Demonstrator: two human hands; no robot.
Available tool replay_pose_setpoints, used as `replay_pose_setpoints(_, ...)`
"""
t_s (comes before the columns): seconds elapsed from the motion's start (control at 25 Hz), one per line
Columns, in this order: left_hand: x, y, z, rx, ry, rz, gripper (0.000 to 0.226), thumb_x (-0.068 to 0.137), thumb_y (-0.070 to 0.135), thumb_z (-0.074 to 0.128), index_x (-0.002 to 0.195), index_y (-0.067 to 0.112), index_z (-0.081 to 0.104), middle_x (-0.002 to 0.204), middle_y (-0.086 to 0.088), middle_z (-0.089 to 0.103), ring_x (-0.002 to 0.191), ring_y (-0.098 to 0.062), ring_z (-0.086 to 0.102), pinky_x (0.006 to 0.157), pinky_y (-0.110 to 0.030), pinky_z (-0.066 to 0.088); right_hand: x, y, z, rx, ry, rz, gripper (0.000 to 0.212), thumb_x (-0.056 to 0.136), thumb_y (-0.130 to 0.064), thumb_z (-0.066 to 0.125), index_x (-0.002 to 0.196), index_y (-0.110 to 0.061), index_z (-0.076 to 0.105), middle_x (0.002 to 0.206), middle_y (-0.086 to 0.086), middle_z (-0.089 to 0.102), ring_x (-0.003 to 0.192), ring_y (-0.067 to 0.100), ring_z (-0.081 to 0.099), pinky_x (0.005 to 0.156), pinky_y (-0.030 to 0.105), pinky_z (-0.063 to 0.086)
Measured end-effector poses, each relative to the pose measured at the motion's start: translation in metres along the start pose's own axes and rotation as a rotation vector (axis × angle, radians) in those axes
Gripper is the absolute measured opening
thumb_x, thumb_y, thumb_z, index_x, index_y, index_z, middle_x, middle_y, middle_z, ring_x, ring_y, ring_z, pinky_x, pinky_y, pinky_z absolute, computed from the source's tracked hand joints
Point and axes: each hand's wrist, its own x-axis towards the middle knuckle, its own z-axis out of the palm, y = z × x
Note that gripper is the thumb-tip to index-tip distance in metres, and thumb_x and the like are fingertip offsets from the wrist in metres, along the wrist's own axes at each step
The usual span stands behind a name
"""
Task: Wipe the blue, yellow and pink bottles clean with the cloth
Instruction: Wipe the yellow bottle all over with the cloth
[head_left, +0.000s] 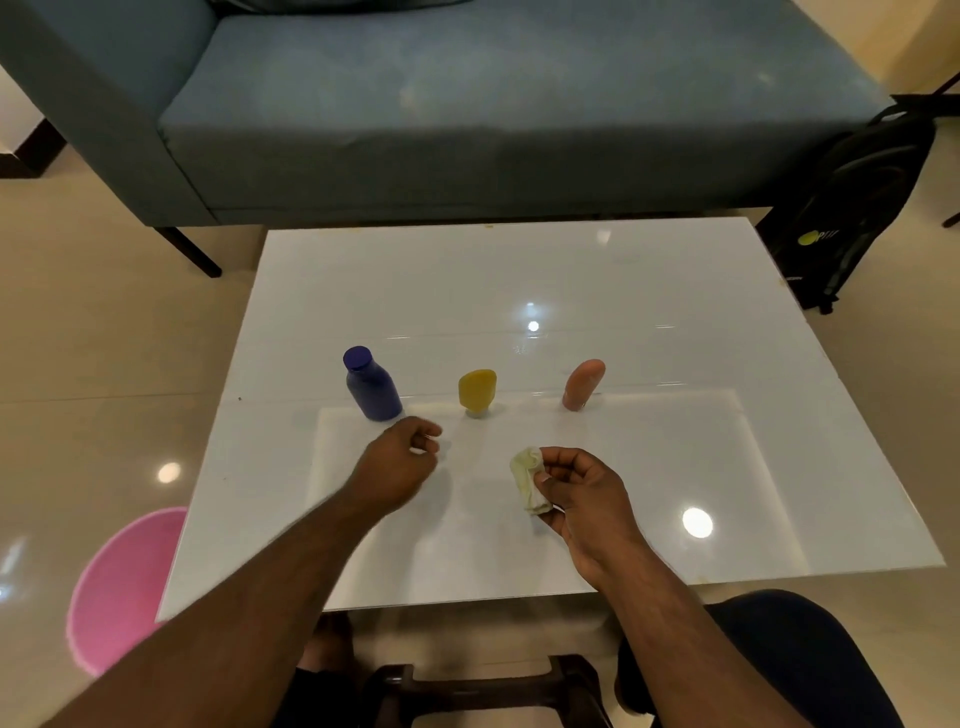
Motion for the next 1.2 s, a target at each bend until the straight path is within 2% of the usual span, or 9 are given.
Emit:
replay_pose_setpoints(0.12,0.012,0.024,0.023,-0.101,0.066,-0.02,0.058,0.089,0.01,0.068,0.142,0.02,0.046,0.138,-0.001,0.056,0.118,-0.023,0.059,0.102,-0.037,0.05,0.001,-0.002,-0.001,0.0,0.009,-0.007,0.021,0.088,-0.003,0.062,0.099,-0.02,0.068,0.1,0.0,0.072,0.092,0.02,0.069,0.08,0.037,0.058)
replay_pose_setpoints(0.24,0.026,0.033,0.035,-0.132,0.11,-0.033,0.068,0.089,0.01,0.07,0.148,0.021,0.038,0.147,0.0,0.049,0.127,-0.025,0.052,0.107,-0.039,0.044,0.002,-0.002,-0.003,-0.015,0.013,-0.014,0.021,0.088,-0.004,0.063,0.098,-0.021,0.068,0.099,0.0,0.072,0.092,0.02,0.069,0.08,0.038,0.058)
replay_pose_setpoints(0.4,0.041,0.038,0.042,-0.2,0.141,0.02,0.057,0.089,0.013,0.07,0.141,0.023,0.046,0.138,0.002,0.057,0.117,-0.021,0.056,0.103,-0.036,0.046,0.002,-0.001,-0.008,-0.004,0.011,-0.027,0.02,0.088,-0.003,0.063,0.099,-0.019,0.069,0.098,0.001,0.072,0.092,0.021,0.069,0.08,0.039,0.058)
replay_pose_setpoints(0.56,0.046,0.045,0.046,-0.14,0.168,0.028,0.038,0.095,0.023,0.065,0.132,0.02,0.054,0.123,0.004,0.061,0.104,-0.017,0.056,0.091,-0.029,0.043,0.005,-0.001,-0.012,-0.014,0.027,-0.025,0.02,0.087,-0.004,0.064,0.099,-0.019,0.069,0.1,0.0,0.072,0.093,0.021,0.068,0.082,0.04,0.057)
replay_pose_setpoints(0.68,0.041,0.044,0.044,-0.163,0.13,0.022,0.037,0.092,0.029,0.067,0.127,0.023,0.055,0.119,0.007,0.063,0.107,-0.018,0.061,0.096,-0.035,0.049,0.005,-0.002,-0.012,-0.019,0.035,-0.018,0.02,0.087,-0.004,0.065,0.099,-0.019,0.069,0.1,0.001,0.071,0.093,0.021,0.068,0.081,0.04,0.058)
replay_pose_setpoints(0.8,0.026,0.04,0.042,-0.294,0.058,-0.006,0.033,0.091,0.029,0.067,0.121,0.025,0.056,0.119,0.006,0.067,0.107,-0.017,0.064,0.097,-0.044,0.054,0.0,-0.007,-0.013,0.013,0.035,-0.022,0.02,0.087,-0.002,0.064,0.099,-0.017,0.069,0.099,0.002,0.072,0.091,0.022,0.069,0.08,0.04,0.058)
replay_pose_setpoints(0.92,0.002,0.042,0.039,-0.472,-0.08,-0.083,0.044,0.095,0.026,0.063,0.136,0.017,0.05,0.129,-0.006,0.064,0.11,-0.024,0.066,0.095,-0.046,0.057,-0.009,-0.012,-0.012,0.05,0.043,-0.027,0.021,0.087,0.0,0.062,0.098,-0.016,0.069,0.096,0.003,0.072,0.089,0.022,0.069,0.076,0.037,0.059)
replay_pose_setpoints(1.0,-0.021,0.049,0.037,-0.571,-0.137,-0.113,0.039,0.097,0.024,0.06,0.134,0.017,0.049,0.131,-0.012,0.06,0.109,-0.03,0.067,0.093,-0.049,0.057,-0.019,-0.015,-0.01,0.061,0.043,-0.029,0.022,0.088,0.001,0.062,0.099,-0.016,0.069,0.098,0.004,0.072,0.09,0.022,0.069,0.076,0.037,0.058)
replay_pose_setpoints(1.2,-0.096,0.055,0.033,-0.769,-0.214,-0.074,0.024,0.1,0.022,0.054,0.123,0.015,0.052,0.123,-0.014,0.063,0.1,-0.035,0.072,0.082,-0.043,0.059,-0.056,-0.027,-0.01,0.115,0.009,-0.132,0.023,0.087,0.0,0.062,0.105,-0.015,0.068,0.102,0.005,0.072,0.093,0.021,0.069,0.078,0.037,0.058)
